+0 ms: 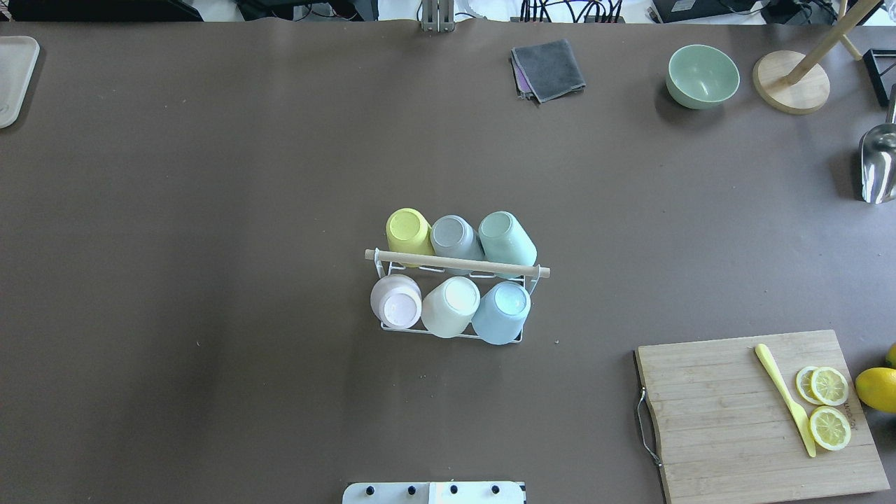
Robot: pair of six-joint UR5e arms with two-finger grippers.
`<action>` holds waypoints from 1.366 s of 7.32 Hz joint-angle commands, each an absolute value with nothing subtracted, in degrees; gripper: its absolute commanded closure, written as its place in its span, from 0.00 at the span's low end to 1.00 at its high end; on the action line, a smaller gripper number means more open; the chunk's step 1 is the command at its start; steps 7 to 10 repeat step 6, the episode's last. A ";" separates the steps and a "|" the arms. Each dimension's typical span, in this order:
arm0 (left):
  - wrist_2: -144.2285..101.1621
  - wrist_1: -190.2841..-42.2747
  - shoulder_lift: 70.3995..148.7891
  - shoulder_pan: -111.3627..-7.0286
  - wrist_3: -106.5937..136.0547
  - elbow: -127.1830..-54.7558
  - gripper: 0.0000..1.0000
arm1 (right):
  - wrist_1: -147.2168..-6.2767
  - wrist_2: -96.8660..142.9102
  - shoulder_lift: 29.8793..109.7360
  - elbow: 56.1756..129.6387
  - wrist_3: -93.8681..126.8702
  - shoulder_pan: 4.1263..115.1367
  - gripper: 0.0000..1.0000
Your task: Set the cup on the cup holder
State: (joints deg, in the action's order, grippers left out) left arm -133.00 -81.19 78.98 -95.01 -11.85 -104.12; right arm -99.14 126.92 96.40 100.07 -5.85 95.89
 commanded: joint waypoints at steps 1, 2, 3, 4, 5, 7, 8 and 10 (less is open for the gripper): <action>-133.07 -81.12 78.75 -95.01 -11.87 -103.89 0.02 | -99.14 126.65 96.33 100.11 -5.89 95.89 0.00; -133.07 -81.12 78.66 -95.01 -11.87 -103.89 0.01 | -99.14 126.65 96.33 100.02 -5.89 95.89 0.00; -132.98 -81.12 78.66 -95.10 -11.87 -104.32 0.02 | -99.14 126.65 96.33 100.11 -5.89 95.89 0.00; -133.07 -81.12 78.58 -95.01 -11.87 -103.80 0.02 | -99.14 126.65 96.33 100.11 -5.89 95.89 0.00; -133.07 -81.21 78.57 -95.01 -11.87 -103.71 0.02 | -99.14 126.65 96.33 100.11 -5.89 95.89 0.00; -133.07 -81.21 78.66 -95.01 -11.87 -103.54 0.02 | -99.14 126.65 96.33 100.11 -5.89 95.89 0.00; -133.07 -81.21 78.66 -95.01 -11.87 -103.54 0.02 | -99.14 126.65 96.33 100.11 -5.89 95.89 0.00; -133.07 -81.21 78.66 -95.01 -11.87 -103.54 0.02 | -99.14 126.65 96.33 100.11 -5.89 95.89 0.00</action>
